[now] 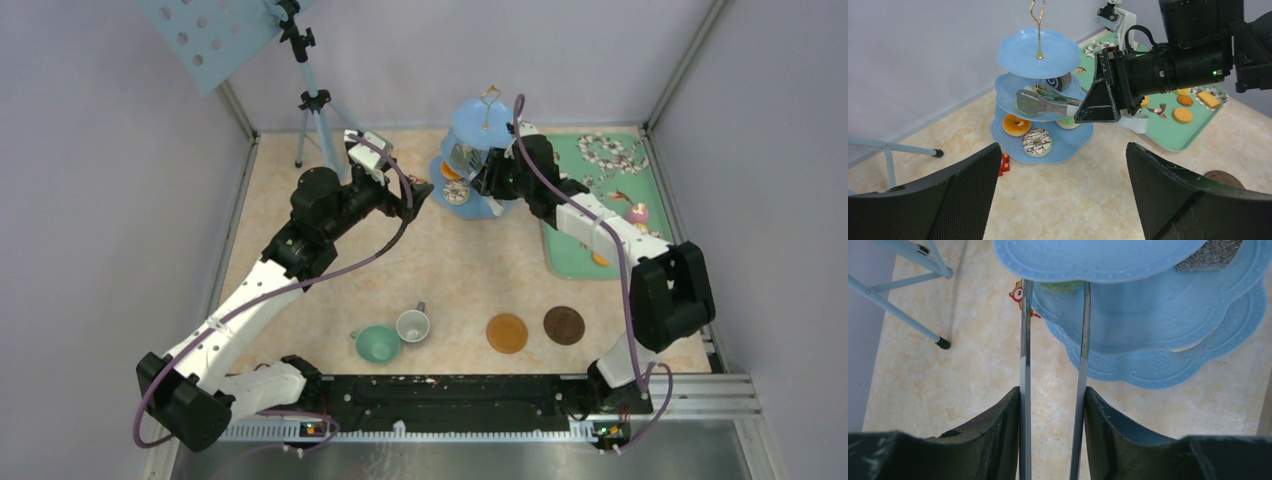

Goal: Serve the afternoon tea

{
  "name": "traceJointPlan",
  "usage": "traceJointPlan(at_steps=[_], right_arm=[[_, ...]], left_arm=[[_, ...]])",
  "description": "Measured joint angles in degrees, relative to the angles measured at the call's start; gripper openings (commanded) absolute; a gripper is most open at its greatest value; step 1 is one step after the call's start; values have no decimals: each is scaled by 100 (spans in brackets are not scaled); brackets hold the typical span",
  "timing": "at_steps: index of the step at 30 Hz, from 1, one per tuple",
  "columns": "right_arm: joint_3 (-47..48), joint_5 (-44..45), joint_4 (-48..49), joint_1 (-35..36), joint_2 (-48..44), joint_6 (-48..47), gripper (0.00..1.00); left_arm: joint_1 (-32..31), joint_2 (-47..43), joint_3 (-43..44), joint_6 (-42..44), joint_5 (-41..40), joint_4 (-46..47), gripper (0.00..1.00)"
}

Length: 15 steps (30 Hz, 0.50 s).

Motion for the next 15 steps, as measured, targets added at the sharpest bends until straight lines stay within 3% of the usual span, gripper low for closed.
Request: traceJointPlan(at_steps=[4, 11, 15], right_arm=[[192, 243, 83, 44, 271, -15, 23], [831, 540, 28, 190, 769, -160, 42], [887, 627, -24, 273, 793, -219, 47]], left_arm=[[-2, 0, 0, 0, 0, 0, 99], [-2, 0, -2, 0, 2, 0, 99], [-2, 0, -2, 0, 2, 0, 99]])
